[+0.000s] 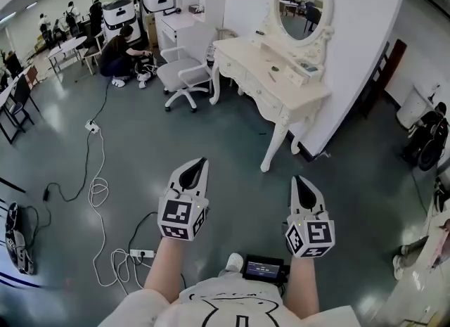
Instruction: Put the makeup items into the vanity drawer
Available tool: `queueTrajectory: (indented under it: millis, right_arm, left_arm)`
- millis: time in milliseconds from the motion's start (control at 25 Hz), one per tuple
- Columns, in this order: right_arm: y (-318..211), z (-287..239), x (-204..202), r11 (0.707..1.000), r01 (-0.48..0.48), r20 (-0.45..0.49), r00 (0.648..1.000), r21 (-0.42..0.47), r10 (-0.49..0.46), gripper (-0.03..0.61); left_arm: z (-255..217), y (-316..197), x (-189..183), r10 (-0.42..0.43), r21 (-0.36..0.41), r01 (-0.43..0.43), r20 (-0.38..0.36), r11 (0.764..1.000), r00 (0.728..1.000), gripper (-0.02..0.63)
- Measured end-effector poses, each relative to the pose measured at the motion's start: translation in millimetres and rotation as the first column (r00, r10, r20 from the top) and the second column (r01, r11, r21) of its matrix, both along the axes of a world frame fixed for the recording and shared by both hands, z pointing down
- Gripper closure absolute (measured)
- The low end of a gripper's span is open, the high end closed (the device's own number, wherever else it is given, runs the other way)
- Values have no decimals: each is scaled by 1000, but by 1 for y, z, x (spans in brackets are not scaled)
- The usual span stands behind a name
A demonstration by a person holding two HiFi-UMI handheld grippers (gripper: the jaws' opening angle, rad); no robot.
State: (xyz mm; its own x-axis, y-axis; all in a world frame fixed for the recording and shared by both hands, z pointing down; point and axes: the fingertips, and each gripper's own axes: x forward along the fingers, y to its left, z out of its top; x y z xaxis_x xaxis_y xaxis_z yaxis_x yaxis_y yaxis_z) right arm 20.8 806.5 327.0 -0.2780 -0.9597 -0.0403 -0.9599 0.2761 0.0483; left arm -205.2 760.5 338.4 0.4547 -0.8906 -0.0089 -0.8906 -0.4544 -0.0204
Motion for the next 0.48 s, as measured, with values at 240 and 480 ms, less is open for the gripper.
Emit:
queueTrajectory:
  millis: [240, 480]
  right_arm:
    - [-63, -4, 32, 999, 29, -4, 1000, 14, -29, 566]
    - [-107, -1, 56, 998, 66, 6, 998, 14, -66, 567]
  left_arm:
    - [-3, -58, 25, -46, 17, 46, -15, 999, 999, 583]
    - [-1, -99, 48, -60, 10, 60, -58, 998, 997, 583]
